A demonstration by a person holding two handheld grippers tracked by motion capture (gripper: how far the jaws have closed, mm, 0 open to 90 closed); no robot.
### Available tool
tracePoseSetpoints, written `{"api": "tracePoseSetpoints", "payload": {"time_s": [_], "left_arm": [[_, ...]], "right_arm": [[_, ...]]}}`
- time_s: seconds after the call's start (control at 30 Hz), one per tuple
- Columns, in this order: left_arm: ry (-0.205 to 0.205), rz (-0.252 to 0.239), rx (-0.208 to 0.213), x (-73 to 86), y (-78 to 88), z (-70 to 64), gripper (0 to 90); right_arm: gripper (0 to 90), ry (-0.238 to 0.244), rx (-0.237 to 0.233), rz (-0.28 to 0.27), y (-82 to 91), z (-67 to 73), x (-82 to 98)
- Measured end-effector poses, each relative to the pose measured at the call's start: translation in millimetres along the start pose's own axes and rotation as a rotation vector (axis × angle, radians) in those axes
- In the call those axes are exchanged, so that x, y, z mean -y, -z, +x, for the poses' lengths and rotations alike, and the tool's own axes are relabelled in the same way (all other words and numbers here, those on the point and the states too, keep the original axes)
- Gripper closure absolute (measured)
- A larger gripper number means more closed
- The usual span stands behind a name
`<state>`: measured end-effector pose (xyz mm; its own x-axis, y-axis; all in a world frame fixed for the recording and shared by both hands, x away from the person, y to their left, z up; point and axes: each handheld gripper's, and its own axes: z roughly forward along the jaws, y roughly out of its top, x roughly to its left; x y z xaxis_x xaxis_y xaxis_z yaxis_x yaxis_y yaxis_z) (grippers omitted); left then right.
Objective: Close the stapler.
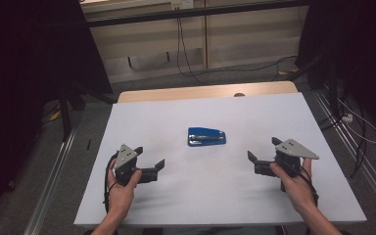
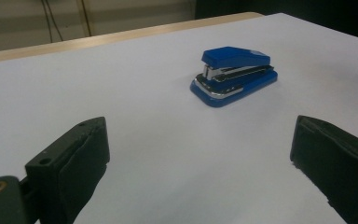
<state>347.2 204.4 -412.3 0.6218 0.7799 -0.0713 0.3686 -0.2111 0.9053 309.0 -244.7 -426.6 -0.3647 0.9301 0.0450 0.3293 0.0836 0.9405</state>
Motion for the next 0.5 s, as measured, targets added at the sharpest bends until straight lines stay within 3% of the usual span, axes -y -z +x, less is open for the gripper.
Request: {"api": "tracePoseSetpoints", "payload": {"time_s": [0.13,0.4,0.5], "left_arm": [[0.025,-0.008,-0.018,1.4,14.2,3.3,4.8],[-0.012,0.013,-0.037,12.4,32.5,3.3,4.7],[-0.002,0.005,-0.046,14.8,37.6,4.4,4.7]], "right_arm": [[3.2,-0.012,0.026,-0.007,10.9,-4.7,2.1],[2.6,-0.021,0.057,-0.003,33.0,-9.4,10.5],[2.5,-0.031,0.072,-0.009,40.2,-12.3,11.6]]}}
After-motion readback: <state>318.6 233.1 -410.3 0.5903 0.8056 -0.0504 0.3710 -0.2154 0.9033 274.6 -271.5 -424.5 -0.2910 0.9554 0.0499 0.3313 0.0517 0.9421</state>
